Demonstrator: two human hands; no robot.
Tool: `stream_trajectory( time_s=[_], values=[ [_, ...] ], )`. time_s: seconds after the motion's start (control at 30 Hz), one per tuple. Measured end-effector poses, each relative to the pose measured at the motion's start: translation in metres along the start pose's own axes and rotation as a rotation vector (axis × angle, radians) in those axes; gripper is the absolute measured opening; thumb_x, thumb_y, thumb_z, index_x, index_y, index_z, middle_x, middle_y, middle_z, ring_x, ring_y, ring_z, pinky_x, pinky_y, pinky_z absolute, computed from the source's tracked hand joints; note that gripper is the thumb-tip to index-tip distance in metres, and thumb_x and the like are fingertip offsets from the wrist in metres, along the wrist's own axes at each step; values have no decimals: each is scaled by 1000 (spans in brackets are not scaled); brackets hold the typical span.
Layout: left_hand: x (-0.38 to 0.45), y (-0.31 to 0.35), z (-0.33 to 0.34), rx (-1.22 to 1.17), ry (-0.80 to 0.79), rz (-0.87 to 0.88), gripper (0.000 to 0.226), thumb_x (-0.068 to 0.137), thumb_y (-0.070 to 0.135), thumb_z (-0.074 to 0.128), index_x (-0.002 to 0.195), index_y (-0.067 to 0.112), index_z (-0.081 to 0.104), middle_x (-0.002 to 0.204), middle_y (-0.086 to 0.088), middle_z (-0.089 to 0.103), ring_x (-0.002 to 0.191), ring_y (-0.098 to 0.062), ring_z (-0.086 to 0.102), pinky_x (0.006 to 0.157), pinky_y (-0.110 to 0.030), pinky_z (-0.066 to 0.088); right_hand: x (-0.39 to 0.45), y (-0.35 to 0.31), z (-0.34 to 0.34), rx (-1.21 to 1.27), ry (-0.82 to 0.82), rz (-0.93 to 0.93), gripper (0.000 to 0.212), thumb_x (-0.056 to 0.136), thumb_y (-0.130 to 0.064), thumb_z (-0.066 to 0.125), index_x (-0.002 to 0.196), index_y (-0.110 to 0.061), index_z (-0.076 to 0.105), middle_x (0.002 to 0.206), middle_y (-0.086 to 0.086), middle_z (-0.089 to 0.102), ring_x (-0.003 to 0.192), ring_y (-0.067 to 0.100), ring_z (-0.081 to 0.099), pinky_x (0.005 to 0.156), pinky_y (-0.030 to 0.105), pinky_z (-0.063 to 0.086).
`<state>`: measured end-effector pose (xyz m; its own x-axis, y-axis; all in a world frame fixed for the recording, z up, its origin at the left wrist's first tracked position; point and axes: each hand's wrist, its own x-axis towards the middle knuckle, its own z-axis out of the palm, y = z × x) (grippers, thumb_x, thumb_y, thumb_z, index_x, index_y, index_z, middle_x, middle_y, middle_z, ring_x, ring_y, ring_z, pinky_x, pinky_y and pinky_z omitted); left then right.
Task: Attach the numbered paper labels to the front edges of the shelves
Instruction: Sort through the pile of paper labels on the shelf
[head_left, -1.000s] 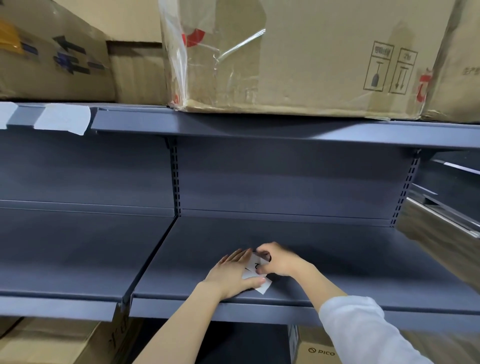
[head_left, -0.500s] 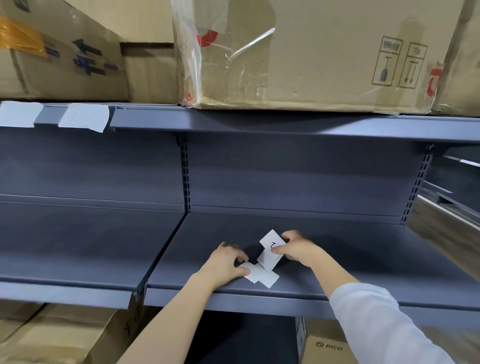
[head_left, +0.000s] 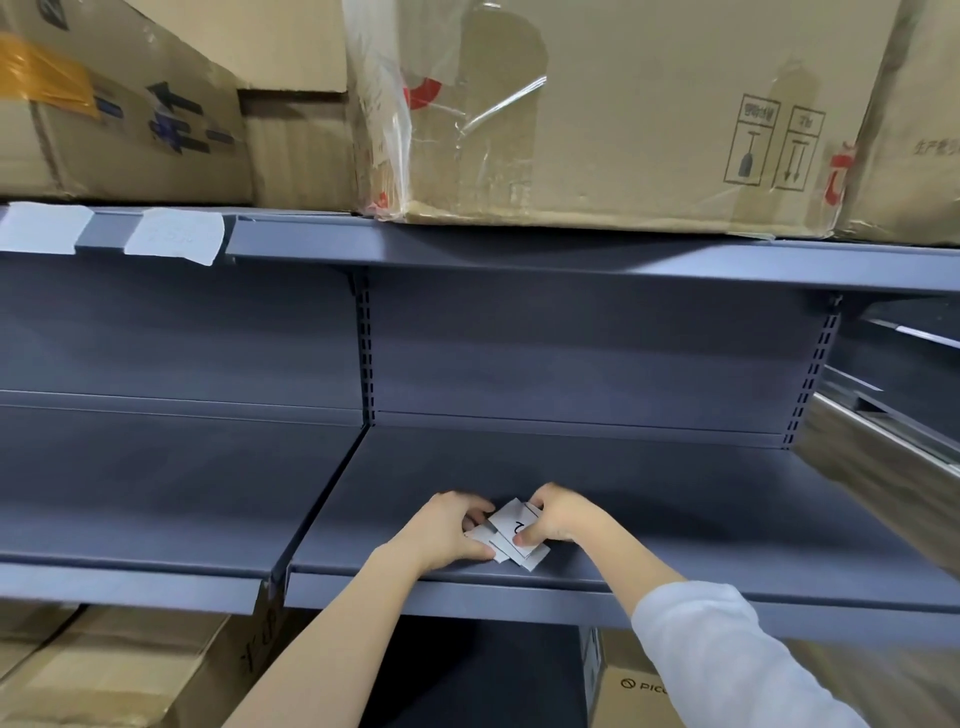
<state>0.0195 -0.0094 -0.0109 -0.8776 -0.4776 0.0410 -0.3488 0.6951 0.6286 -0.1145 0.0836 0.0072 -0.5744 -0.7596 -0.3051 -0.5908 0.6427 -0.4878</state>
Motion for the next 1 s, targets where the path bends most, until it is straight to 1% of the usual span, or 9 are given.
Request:
stream_trajectory(
  time_s=[0.17, 0.27, 0.37, 0.47, 0.57, 0.67, 0.77, 0.9, 1.0],
  values=[
    [-2, -2, 4, -56, 36, -3, 59, 69, 14, 74, 124, 14, 53, 118, -5, 61, 96, -14, 54, 90, -24, 47, 2, -3, 2, -32, 3, 32, 47, 76, -23, 71, 114, 0, 56, 116, 15, 65, 84, 20, 54, 75, 28, 44],
    [-1, -2, 6, -84, 34, 1, 59, 68, 11, 74, 123, 13, 53, 118, -7, 61, 98, -15, 56, 93, -25, 47, -2, -5, 1, -3, -39, 51, 38, 76, -20, 71, 105, 0, 56, 87, 9, 65, 71, 18, 55, 65, 24, 44],
    [-1, 1, 7, -97, 31, 16, 58, 67, 10, 74, 121, 12, 55, 119, -8, 62, 103, -19, 59, 94, -28, 48, -7, -6, 0, 41, -64, 64, 31, 77, -18, 70, 94, -7, 47, 68, 0, 49, 62, 14, 50, 52, 20, 38],
    [-2, 3, 8, -85, 38, 23, 57, 69, 11, 72, 123, 11, 54, 119, -6, 62, 104, -18, 58, 92, -24, 47, -10, -4, 1, 67, -54, 75, 30, 78, -16, 69, 99, -3, 51, 73, 4, 51, 55, 14, 42, 46, 20, 31],
    [-3, 3, 9, -84, 40, -1, 57, 71, 13, 71, 124, 12, 52, 117, -5, 62, 97, -14, 55, 87, -20, 44, -11, 0, 1, 99, -63, 51, 31, 78, -14, 68, 103, 0, 58, 88, 11, 57, 64, 19, 46, 47, 22, 31],
    [-3, 7, 10, -135, 20, -28, 55, 70, 9, 71, 122, 12, 55, 103, -2, 62, 92, -13, 55, 87, -21, 45, -14, 2, 0, 72, -50, -8, 28, 79, -14, 66, 104, -3, 60, 106, 13, 65, 76, 19, 53, 65, 26, 43],
    [-3, 12, 10, -159, -16, -31, 60, 68, 6, 71, 125, 14, 52, 98, 1, 60, 89, -14, 56, 83, -20, 46, -17, 3, 0, 91, -28, -49, 37, 78, -12, 67, 113, -3, 58, 119, 13, 63, 88, 20, 53, 77, 28, 42],
    [-4, 18, 12, -201, -40, -28, 77, 68, 3, 68, 136, 19, 37, 104, 1, 57, 96, -23, 63, 89, -29, 50, -22, 6, 0, 147, -48, -73, 40, 79, -7, 65, 117, -3, 53, 121, 15, 61, 87, 25, 57, 66, 27, 43],
    [-6, 22, 13, -262, -51, -45, 75, 70, 0, 65, 137, 17, 35, 109, 0, 55, 92, -21, 63, 83, -23, 50, -23, 12, -1, 202, -62, -71, 39, 79, -5, 64, 117, -2, 54, 110, 19, 63, 72, 23, 48, 48, 22, 31]
  ],
)
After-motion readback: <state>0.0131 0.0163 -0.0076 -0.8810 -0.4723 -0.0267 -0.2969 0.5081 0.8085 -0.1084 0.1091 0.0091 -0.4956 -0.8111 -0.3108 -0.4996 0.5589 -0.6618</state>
